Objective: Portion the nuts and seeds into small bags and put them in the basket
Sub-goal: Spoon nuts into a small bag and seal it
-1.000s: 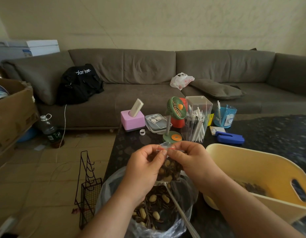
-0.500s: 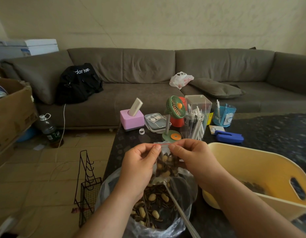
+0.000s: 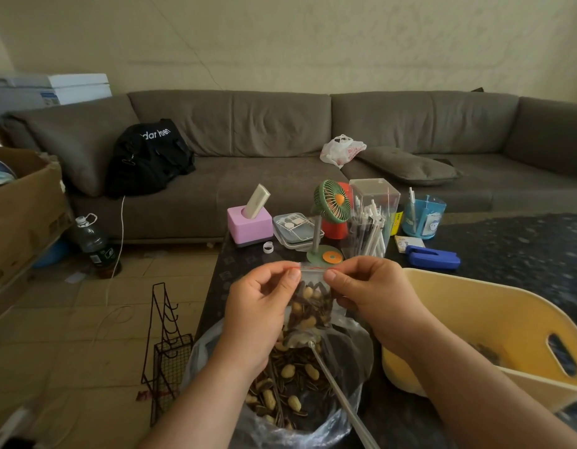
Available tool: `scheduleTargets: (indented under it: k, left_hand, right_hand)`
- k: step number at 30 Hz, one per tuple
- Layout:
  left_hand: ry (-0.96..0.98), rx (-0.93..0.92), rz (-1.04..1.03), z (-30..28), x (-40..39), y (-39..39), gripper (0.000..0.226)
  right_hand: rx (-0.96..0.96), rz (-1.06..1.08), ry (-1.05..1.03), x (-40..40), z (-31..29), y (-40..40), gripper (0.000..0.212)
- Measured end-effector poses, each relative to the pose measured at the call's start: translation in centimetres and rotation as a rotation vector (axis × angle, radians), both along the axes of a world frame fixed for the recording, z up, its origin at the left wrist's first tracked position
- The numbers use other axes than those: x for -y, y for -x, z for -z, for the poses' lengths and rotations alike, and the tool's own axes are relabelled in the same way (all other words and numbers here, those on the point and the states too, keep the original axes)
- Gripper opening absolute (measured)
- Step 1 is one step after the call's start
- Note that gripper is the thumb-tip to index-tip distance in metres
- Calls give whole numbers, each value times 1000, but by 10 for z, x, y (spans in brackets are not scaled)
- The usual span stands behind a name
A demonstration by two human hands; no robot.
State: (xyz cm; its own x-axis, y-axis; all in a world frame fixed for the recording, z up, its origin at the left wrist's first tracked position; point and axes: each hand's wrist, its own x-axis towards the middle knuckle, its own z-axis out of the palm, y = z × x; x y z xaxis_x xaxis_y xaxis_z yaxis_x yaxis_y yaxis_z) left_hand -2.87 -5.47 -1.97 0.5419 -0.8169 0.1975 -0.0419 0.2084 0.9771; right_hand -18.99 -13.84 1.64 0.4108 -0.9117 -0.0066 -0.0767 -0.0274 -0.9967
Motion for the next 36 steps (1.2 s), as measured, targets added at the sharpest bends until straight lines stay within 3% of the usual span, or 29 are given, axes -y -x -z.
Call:
scheduleTargets:
  k: [5,11,14,17,22,24,27,29,31,36]
  left_hand:
    - [-10,-29,-51,1,2,-2,7]
    - [-62,-18,8,4,3,2,15]
    - [-63,0,10,4,3,5,18]
    - [-46,123,16,2,0,4,16]
    - [-30,270,61,-3,-6,2,15]
    - [-48,149,37,-5,-5,3,18]
    - [-105,-259,121,-9,-2,4,23]
    - [-114,-417,203,-8,-1,4,31]
    - [-86,-444,206,-7,-1,4,30]
    - [-48,-428,160,-9,1,-1,28]
  right_hand:
    - [-28,-43,-3,1,-4,5,9]
    - [-154,27,186,-3,-1,0,15]
    - [-147,-41,118,-4,-1,-2,10]
    - [-101,-117,24,-4,-2,-1,12]
    - [-306,-190,226,-11,2,-3,5]
    - [-188,-125,117,-10,6,-5,11]
    - [127,-48,-151,-11,5,-10,11]
    - [272,-26,-266,-12,4,-11,7]
    - [310,-55,-327,-12,4,-12,3]
    - [140,-120,-266,-15,9,-10,9]
